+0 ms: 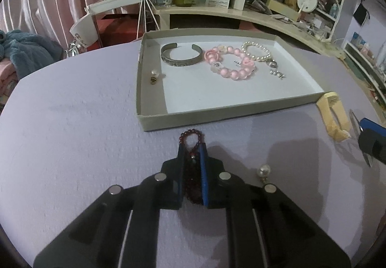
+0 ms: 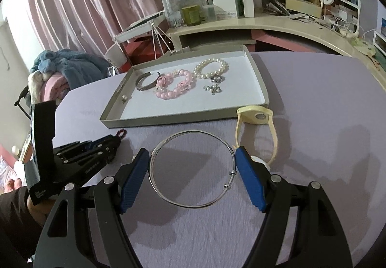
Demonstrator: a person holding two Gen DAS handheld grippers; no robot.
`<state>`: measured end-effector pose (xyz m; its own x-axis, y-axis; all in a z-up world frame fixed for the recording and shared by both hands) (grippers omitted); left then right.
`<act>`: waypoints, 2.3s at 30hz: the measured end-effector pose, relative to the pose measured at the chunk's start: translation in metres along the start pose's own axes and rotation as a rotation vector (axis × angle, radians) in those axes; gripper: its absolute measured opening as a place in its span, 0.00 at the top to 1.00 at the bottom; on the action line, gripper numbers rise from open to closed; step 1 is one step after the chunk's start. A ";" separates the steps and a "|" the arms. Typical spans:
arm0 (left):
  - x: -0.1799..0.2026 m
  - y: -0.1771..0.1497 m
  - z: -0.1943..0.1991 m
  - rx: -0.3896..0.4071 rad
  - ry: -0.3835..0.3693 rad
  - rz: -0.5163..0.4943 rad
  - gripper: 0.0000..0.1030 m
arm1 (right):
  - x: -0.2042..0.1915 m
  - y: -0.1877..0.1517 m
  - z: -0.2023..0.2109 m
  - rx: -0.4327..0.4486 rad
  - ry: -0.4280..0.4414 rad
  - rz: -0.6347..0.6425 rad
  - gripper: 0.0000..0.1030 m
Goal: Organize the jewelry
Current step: 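Grasp the large silver bangle with the right tool while the left tool grasps the dark red bead bracelet, then carry the silver bangle and dark red bead bracelet into the tray and open both tools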
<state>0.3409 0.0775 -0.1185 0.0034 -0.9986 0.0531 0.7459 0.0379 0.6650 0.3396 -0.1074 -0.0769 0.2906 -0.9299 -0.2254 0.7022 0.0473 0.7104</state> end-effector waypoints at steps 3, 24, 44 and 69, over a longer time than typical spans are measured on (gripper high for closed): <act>-0.003 0.009 0.017 0.041 -0.024 0.014 0.89 | 0.001 0.007 0.004 0.022 0.003 -0.003 0.27; -0.010 0.093 0.088 0.225 -0.119 0.086 0.92 | 0.006 0.050 0.014 0.131 -0.009 0.012 0.27; 0.012 0.173 0.080 0.282 -0.183 0.049 0.92 | 0.011 0.103 0.003 0.222 -0.022 0.044 0.27; -0.019 0.149 0.051 0.234 -0.105 0.125 0.53 | 0.025 0.106 -0.014 0.195 -0.038 0.020 0.27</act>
<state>0.4184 0.1042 0.0176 0.0078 -0.9767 0.2146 0.5695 0.1808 0.8018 0.4302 -0.1211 -0.0167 0.2760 -0.9428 -0.1869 0.5562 -0.0019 0.8310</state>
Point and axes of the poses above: each gripper's, at about its wrist camera, not at the fingertips, and z roughly against the way its jaws point, x to its right, y to its top, the point moved 6 cm from there along -z, roughly the way its jaws point, and after that the axes turned 4 degrees about x, right-handed, at the moved point
